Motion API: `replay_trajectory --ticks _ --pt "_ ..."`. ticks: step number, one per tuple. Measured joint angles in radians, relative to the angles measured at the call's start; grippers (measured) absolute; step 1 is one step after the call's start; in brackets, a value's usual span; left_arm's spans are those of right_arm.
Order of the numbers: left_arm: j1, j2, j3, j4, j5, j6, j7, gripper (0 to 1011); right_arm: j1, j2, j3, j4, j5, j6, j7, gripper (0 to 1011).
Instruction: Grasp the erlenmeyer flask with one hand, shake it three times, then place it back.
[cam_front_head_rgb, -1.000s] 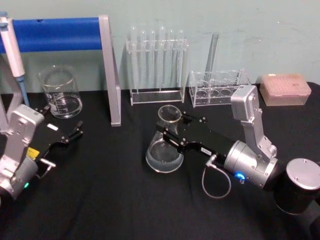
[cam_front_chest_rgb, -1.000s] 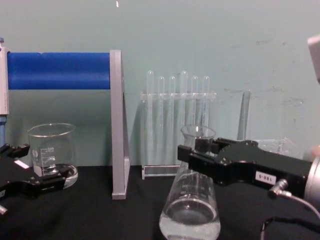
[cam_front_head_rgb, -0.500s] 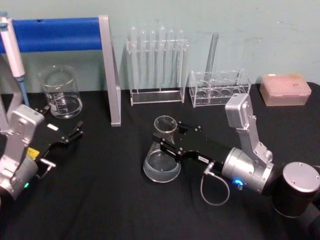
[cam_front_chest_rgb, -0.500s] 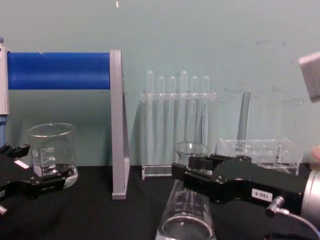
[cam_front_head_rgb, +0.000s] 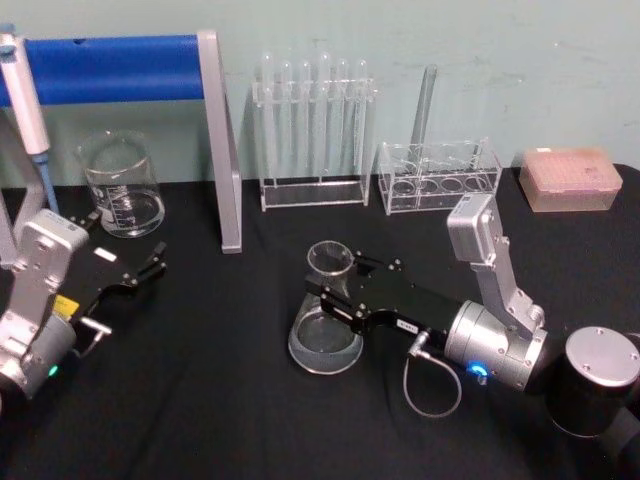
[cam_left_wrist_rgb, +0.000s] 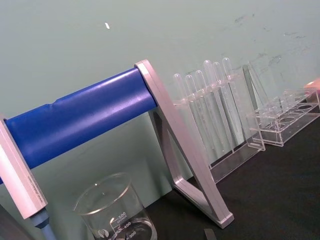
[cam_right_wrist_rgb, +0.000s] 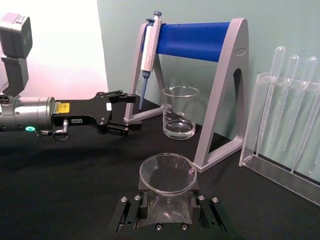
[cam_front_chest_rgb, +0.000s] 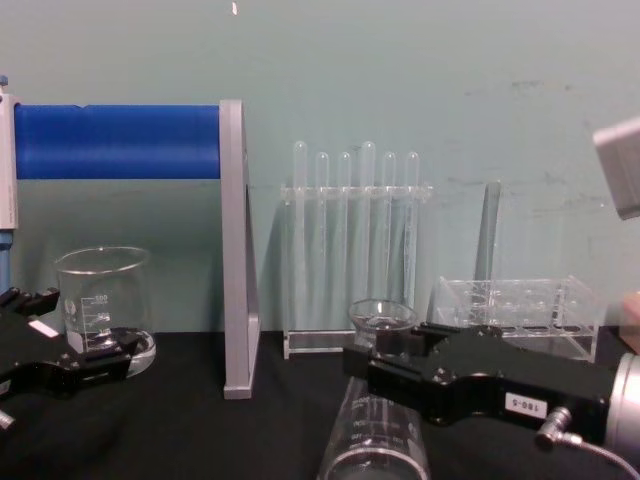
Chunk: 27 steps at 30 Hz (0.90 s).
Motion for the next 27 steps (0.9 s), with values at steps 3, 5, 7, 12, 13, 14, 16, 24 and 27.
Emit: replay_trajectory --ticks 3,5,7,12,13,14,16,24,27 --pt "0.0 0.0 0.0 0.0 0.0 0.0 0.0 1001 0.002 0.002 -0.003 0.005 0.0 -0.001 0.004 449" --pt "0.0 0.0 0.0 0.0 0.0 0.0 0.0 1001 0.004 0.003 -0.006 0.009 0.001 -0.002 0.008 449" --pt "0.0 0.0 0.0 0.0 0.0 0.0 0.0 1001 0.005 0.003 -0.008 0.011 0.001 -0.003 0.01 449" --pt "0.0 0.0 0.0 0.0 0.0 0.0 0.0 1001 0.008 0.005 -0.012 0.015 0.002 -0.003 0.013 449" --pt "0.0 0.0 0.0 0.0 0.0 0.0 0.0 1001 0.008 0.005 -0.013 0.016 0.002 -0.003 0.013 449" --pt "0.0 0.0 0.0 0.0 0.0 0.0 0.0 1001 0.008 0.005 -0.013 0.016 0.002 -0.003 0.012 449" --pt "0.0 0.0 0.0 0.0 0.0 0.0 0.0 1001 0.008 0.006 -0.013 0.016 0.002 -0.003 0.012 449" --pt "0.0 0.0 0.0 0.0 0.0 0.0 0.0 1001 0.006 0.007 -0.013 0.014 0.006 0.002 0.006 449" --pt "0.0 0.0 0.0 0.0 0.0 0.0 0.0 1001 0.004 0.008 -0.012 0.012 0.008 0.006 0.004 449"
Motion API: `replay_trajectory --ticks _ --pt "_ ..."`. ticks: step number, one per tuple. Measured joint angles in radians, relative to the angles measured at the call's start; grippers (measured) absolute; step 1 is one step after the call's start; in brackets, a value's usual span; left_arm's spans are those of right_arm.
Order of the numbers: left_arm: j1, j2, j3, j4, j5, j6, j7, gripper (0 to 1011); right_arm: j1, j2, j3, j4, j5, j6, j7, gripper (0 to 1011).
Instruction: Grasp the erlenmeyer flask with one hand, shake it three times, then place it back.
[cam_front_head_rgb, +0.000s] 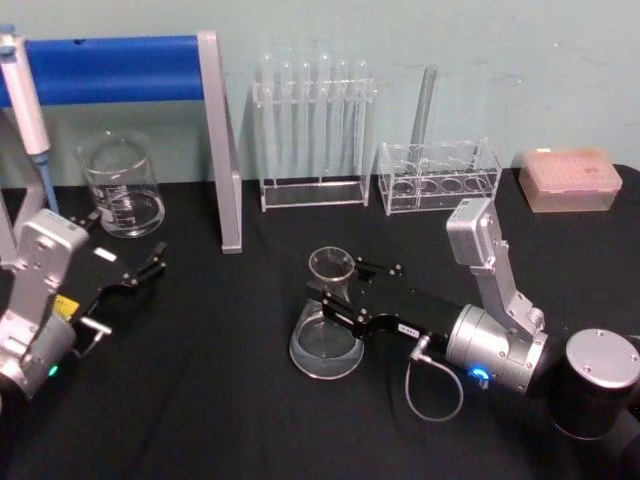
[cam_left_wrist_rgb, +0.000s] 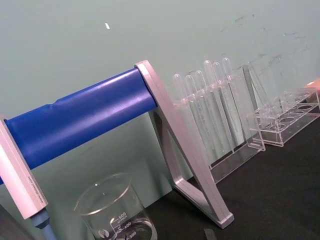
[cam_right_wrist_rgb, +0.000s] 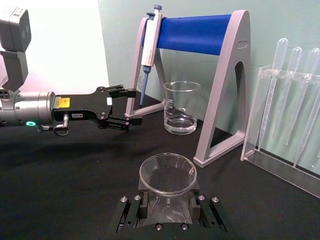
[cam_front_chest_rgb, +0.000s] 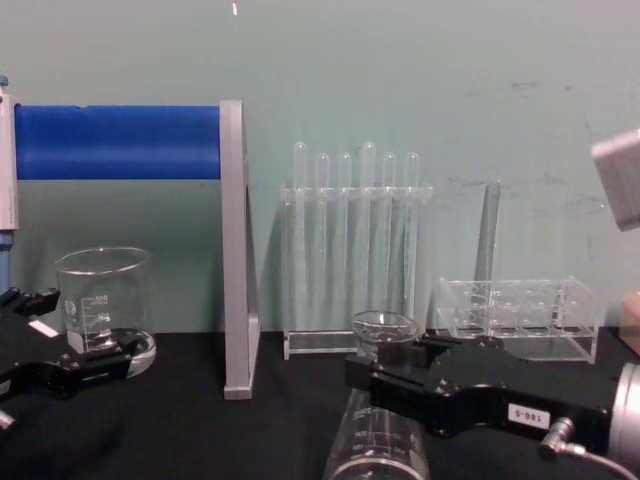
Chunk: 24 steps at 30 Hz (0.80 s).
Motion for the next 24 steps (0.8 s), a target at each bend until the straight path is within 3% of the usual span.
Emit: replay_trajectory --ticks 24 --pt "0.0 0.0 0.0 0.0 0.0 0.0 0.0 1001 0.0 0.002 -0.002 0.0 0.0 0.006 -0.001 449"
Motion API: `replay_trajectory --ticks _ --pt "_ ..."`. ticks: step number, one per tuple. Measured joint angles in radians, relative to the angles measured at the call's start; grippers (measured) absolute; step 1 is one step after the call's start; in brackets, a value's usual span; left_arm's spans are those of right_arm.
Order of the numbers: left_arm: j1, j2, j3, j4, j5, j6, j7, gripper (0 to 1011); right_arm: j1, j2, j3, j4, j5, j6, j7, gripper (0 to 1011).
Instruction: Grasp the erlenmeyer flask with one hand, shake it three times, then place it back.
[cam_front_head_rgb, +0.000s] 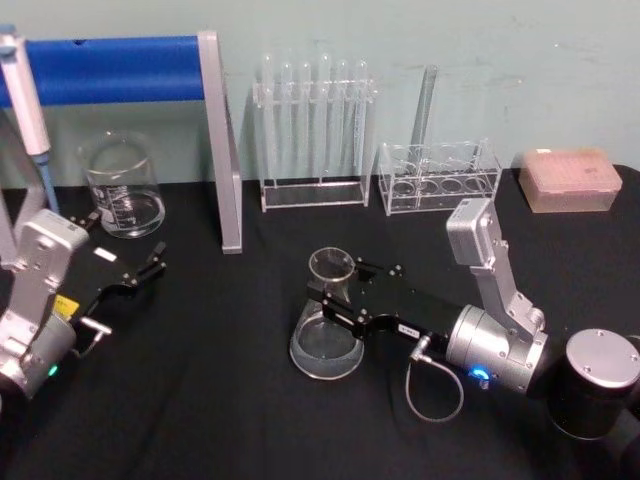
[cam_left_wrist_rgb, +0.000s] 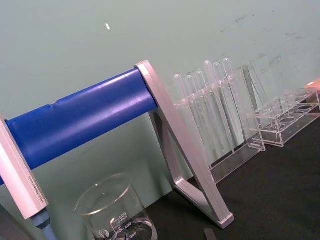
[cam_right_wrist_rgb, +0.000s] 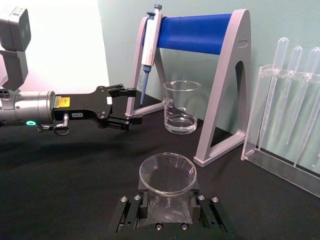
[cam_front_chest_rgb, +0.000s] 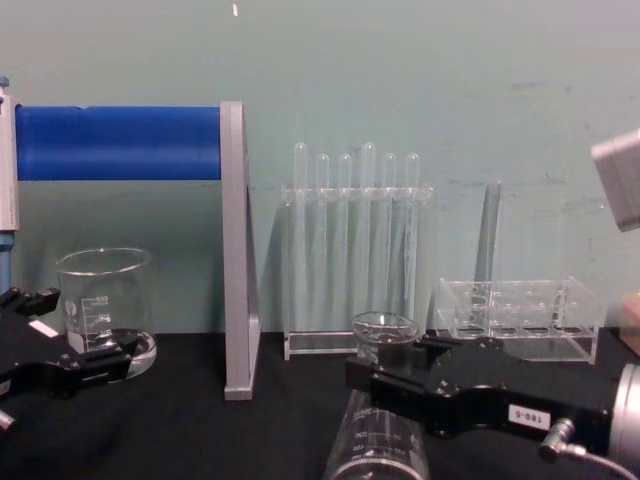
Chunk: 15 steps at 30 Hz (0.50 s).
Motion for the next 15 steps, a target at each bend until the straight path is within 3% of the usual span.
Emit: replay_trajectory --ticks 15 --pt "0.0 0.0 0.0 0.0 0.0 0.0 0.0 1001 -0.001 0.0 0.0 0.001 -0.001 0.002 -0.001 465"
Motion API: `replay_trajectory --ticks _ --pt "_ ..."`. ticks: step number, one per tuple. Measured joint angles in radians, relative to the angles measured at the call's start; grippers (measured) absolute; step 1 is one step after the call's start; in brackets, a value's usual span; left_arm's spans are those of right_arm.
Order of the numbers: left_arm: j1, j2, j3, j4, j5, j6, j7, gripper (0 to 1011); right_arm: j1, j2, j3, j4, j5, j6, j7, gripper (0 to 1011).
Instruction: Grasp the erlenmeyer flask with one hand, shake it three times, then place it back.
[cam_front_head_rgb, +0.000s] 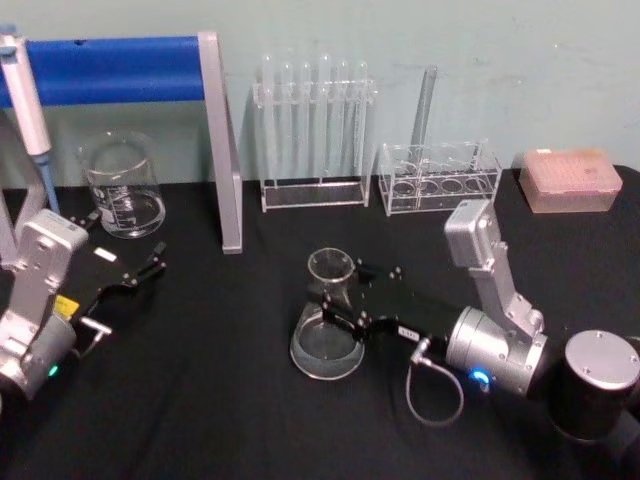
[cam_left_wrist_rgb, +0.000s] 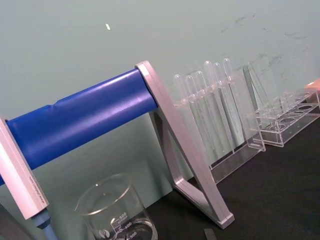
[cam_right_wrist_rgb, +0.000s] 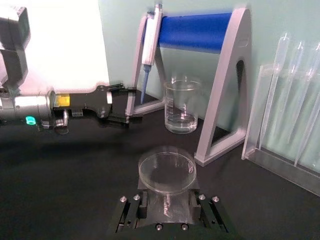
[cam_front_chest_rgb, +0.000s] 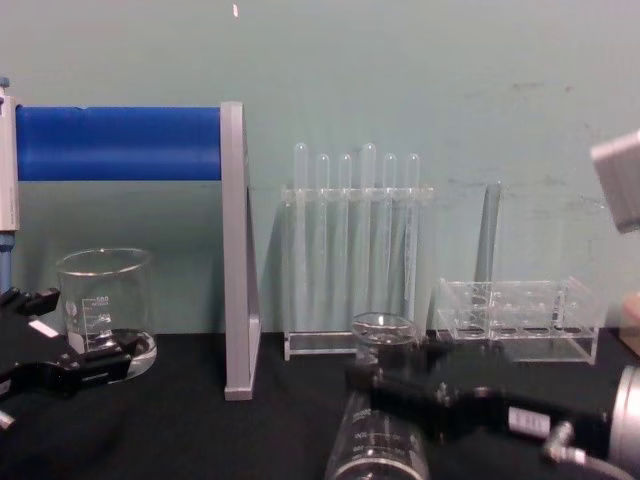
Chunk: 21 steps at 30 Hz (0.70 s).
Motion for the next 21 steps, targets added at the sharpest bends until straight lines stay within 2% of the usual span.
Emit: replay_trajectory --ticks 2,5,6,12,14,16,21 --pt "0.0 0.0 0.0 0.0 0.0 0.0 0.0 1001 -0.002 0.001 -0.001 0.004 -0.004 0.006 0.0 483" --pt "0.0 0.0 0.0 0.0 0.0 0.0 0.0 1001 -0.001 0.001 -0.001 0.003 -0.004 0.006 -0.001 614" --pt "0.0 0.0 0.0 0.0 0.0 0.0 0.0 1001 -0.001 0.001 -0.001 0.003 -0.003 0.006 -0.001 614" --pt "0.0 0.0 0.0 0.0 0.0 0.0 0.0 1001 -0.001 0.0 -0.001 0.002 -0.003 0.005 -0.001 824" --pt "0.0 0.0 0.0 0.0 0.0 0.0 0.0 1001 -0.001 0.0 -0.001 0.002 -0.003 0.005 -0.001 847" --pt "0.0 0.0 0.0 0.0 0.0 0.0 0.0 1001 -0.001 0.0 0.0 0.002 -0.002 0.004 0.0 944" --pt "0.0 0.0 0.0 0.0 0.0 0.0 0.0 1001 0.0 0.0 0.0 0.001 -0.002 0.003 0.0 1000"
